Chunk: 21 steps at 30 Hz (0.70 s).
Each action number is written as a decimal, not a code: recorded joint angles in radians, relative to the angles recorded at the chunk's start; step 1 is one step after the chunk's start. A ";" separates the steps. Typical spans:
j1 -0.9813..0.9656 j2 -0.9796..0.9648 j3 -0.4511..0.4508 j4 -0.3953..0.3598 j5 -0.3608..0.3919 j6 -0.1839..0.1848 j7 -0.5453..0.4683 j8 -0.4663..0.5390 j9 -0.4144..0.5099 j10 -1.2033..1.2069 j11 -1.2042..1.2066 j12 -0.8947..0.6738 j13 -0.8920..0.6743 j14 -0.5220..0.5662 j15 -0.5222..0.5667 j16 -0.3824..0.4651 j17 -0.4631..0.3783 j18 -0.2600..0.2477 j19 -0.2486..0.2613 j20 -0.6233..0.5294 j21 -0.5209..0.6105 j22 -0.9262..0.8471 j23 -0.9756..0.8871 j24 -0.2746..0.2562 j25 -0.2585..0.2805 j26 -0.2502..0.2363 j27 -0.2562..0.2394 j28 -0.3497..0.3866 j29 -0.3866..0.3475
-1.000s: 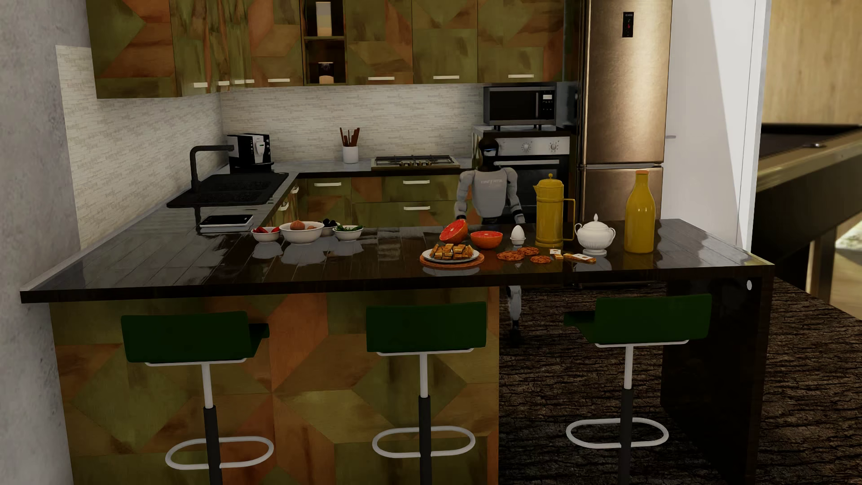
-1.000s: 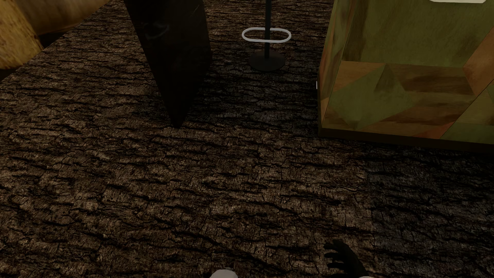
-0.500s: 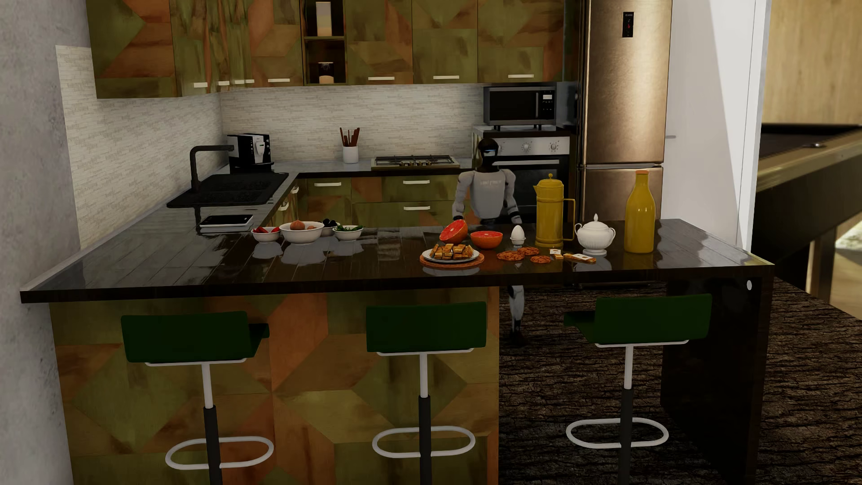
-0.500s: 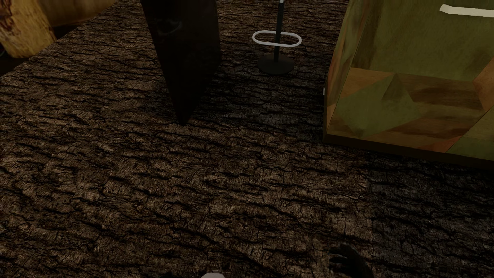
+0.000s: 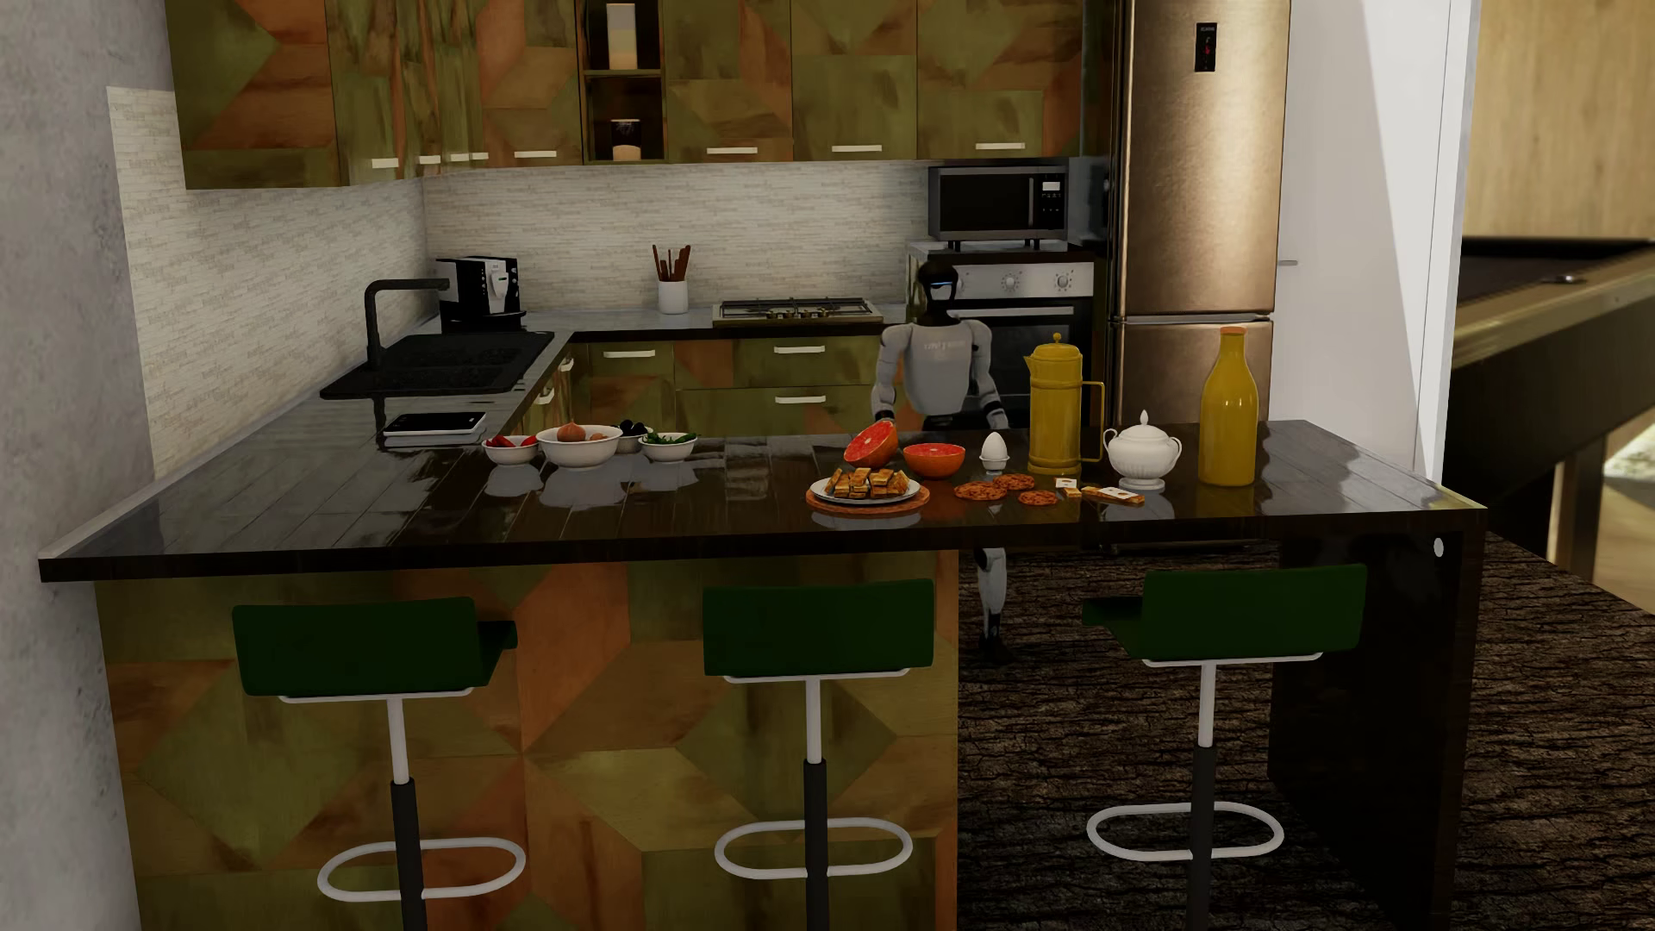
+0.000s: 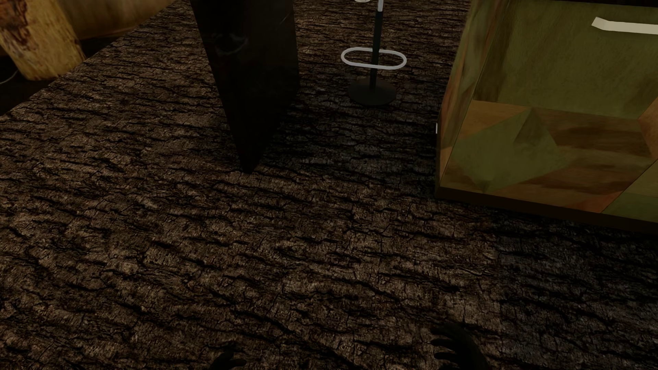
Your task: Turn left
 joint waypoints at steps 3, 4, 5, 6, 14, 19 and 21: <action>0.007 0.009 -0.014 0.006 0.005 -0.008 0.000 -0.001 0.013 0.001 -0.006 -0.005 -0.032 -0.008 -0.004 -0.002 0.018 -0.003 -0.003 -0.012 0.030 -0.011 -0.019 0.032 0.003 -0.026 0.017 0.015 -0.002; 0.004 0.008 -0.012 0.008 0.007 -0.005 0.002 0.001 0.011 0.005 -0.008 -0.007 -0.032 -0.013 -0.004 -0.011 -0.001 -0.001 -0.001 -0.009 0.019 -0.018 0.001 0.028 0.012 -0.028 -0.003 0.017 -0.008; -0.003 0.003 -0.015 0.010 0.009 -0.003 0.002 0.002 0.010 0.007 -0.011 -0.017 -0.037 -0.014 -0.002 -0.009 -0.001 -0.001 -0.001 -0.019 0.012 -0.014 -0.008 0.024 0.013 -0.032 -0.012 0.016 -0.021; -0.001 0.004 -0.021 0.011 0.010 -0.007 0.002 0.002 0.017 0.010 -0.007 -0.012 -0.031 -0.017 -0.005 -0.001 0.012 -0.002 -0.002 -0.010 0.018 -0.023 -0.023 0.021 0.006 -0.043 -0.021 0.013 -0.040; 0.016 0.017 -0.007 -0.009 -0.010 -0.006 0.001 -0.001 0.014 -0.021 -0.019 0.014 -0.035 0.004 0.002 0.011 0.002 0.005 0.005 -0.016 0.003 0.014 -0.010 0.004 0.007 -0.023 -0.001 -0.008 -0.070; -0.005 -0.001 -0.035 -0.003 -0.003 0.001 -0.001 -0.001 -0.019 -0.010 -0.016 0.002 0.012 0.005 0.008 -0.001 -0.020 0.004 0.004 -0.011 0.016 -0.015 -0.021 -0.024 0.003 -0.022 0.015 0.003 0.019; 0.000 0.010 -0.004 -0.005 -0.004 0.000 -0.013 -0.015 -0.018 -0.027 -0.032 -0.020 0.019 0.018 0.015 -0.006 -0.019 0.001 0.001 -0.023 0.000 -0.008 -0.015 -0.001 -0.026 -0.023 0.022 0.013 0.016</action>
